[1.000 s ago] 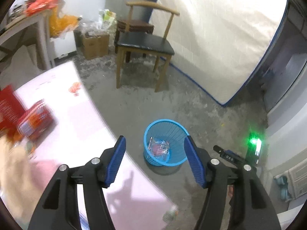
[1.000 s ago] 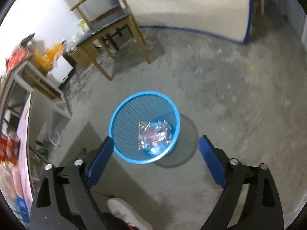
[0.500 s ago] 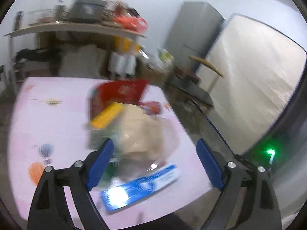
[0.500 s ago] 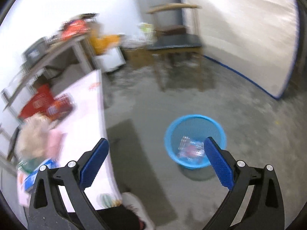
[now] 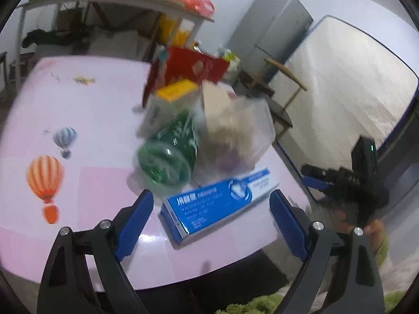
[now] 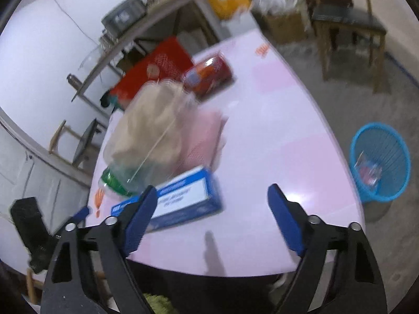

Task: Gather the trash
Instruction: 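Move both tools back toward the table items, then grasp the blue toothpaste box with the right tool and lift it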

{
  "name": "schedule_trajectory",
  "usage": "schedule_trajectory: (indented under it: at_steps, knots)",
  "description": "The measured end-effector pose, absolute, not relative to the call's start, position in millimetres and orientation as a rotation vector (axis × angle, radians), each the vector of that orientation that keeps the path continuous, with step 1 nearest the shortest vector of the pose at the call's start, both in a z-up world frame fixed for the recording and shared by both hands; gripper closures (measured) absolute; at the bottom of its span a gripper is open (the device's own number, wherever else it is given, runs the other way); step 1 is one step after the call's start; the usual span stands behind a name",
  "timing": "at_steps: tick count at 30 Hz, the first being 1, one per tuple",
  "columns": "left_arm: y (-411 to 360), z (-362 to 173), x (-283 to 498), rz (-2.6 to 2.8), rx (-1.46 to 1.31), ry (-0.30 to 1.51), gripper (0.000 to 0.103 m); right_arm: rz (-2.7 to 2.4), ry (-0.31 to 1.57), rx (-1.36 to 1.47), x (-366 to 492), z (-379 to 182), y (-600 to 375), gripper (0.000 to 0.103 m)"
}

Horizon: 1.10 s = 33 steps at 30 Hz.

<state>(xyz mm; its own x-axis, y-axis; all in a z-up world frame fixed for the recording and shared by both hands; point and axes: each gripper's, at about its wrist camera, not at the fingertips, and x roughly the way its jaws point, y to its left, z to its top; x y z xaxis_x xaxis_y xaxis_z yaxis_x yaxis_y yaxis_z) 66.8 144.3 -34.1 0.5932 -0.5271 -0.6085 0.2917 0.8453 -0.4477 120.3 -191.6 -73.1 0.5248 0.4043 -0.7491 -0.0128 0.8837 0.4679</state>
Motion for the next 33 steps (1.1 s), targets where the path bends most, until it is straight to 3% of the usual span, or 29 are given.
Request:
schedule_trajectory:
  at_steps: [8,13,22,25,33]
  knots:
    - [142.0,-75.4,90.4,-0.557,-0.354,0.89,0.033,0.249,1.136,0.537,134.6,-93.4,-176.2,0.047]
    - [138.1,-75.2,81.8,-0.671,-0.39,0.906,0.037,0.239,1.173,0.564,133.1,-99.2,-180.3,0.054]
    - [116.1,-58.1,56.2,-0.807,-0.32,0.906,0.035,0.201,1.191,0.59,132.0,-103.0,-188.4,0.055]
    - [120.4,-55.6,68.9,-0.722,-0.303,0.876,0.026,0.202,1.18,0.603,130.8,-100.4,-190.9,0.054]
    - [105.9,-75.2,93.4,-0.67,-0.267,0.895,0.022,0.231,1.19,0.631,129.4,-106.9,-190.1,0.049]
